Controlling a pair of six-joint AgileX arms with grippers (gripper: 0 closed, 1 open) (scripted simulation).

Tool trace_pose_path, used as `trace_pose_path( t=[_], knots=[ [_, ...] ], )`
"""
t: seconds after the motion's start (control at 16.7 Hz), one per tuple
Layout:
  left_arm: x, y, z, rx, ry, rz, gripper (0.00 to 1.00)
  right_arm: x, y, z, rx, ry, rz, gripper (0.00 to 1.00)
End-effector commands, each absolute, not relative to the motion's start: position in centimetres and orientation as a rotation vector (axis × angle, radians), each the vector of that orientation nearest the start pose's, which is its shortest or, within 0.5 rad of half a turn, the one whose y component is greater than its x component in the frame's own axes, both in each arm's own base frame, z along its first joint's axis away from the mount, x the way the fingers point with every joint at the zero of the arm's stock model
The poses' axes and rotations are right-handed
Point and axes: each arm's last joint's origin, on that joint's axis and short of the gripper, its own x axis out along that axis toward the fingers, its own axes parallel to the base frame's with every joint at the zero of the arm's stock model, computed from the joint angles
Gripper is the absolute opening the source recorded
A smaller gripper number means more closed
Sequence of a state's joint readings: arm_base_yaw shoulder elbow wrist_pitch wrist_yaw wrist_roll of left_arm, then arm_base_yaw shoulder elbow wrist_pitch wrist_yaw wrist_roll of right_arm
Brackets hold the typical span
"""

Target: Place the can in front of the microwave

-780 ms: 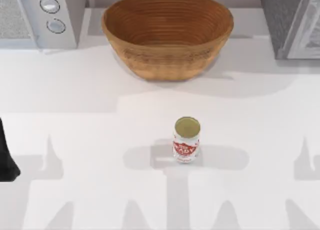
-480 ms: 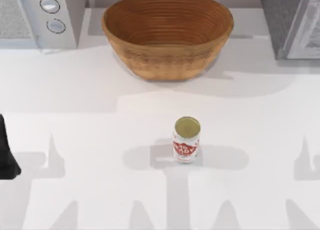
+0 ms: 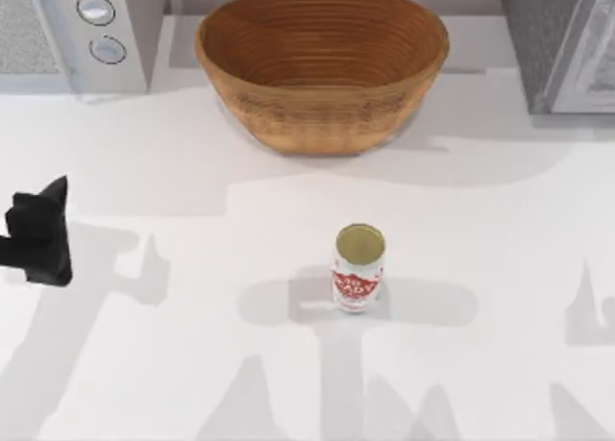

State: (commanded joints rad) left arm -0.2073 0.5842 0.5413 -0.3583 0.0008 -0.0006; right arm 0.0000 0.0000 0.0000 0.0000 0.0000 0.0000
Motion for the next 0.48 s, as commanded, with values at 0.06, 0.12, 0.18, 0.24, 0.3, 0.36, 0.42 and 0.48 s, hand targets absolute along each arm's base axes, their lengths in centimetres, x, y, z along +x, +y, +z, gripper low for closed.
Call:
trace_pose_path(
  t=[0.06, 0.12, 0.18, 0.24, 0.3, 0.36, 0.42, 0.48],
  knots=[
    [15.1, -3.7, 26.9, 0.052, 0.462, -0.235, 1.0, 10.6, -0.1, 16.0, 0.0, 0.0, 0.0, 1.0],
    [16.4, -4.5, 28.0, 0.068, 0.527, -0.267, 1.0, 10.6, -0.1, 16.0, 0.0, 0.0, 0.0, 1.0],
    [17.7, -5.6, 29.0, 0.088, 0.593, -0.298, 1.0, 10.6, -0.1, 16.0, 0.0, 0.0, 0.0, 1.0],
    [19.1, -6.7, 29.8, 0.11, 0.66, -0.33, 1.0, 10.6, -0.1, 16.0, 0.0, 0.0, 0.0, 1.0],
    [20.6, -8.1, 30.5, 0.135, 0.727, -0.361, 1.0, 10.6, -0.1, 16.0, 0.0, 0.0, 0.0, 1.0],
    [22.1, -9.5, 30.9, 0.162, 0.794, -0.391, 1.0, 10.6, -0.1, 16.0, 0.0, 0.0, 0.0, 1.0],
    [23.5, -11.2, 31.2, 0.192, 0.86, -0.42, 1.0, 10.6, -0.1, 16.0, 0.0, 0.0, 0.0, 1.0],
    [24.9, -12.9, 31.2, 0.225, 0.926, -0.448, 1.0, 10.6, -0.1, 16.0, 0.0, 0.0, 0.0, 1.0]
  ],
)
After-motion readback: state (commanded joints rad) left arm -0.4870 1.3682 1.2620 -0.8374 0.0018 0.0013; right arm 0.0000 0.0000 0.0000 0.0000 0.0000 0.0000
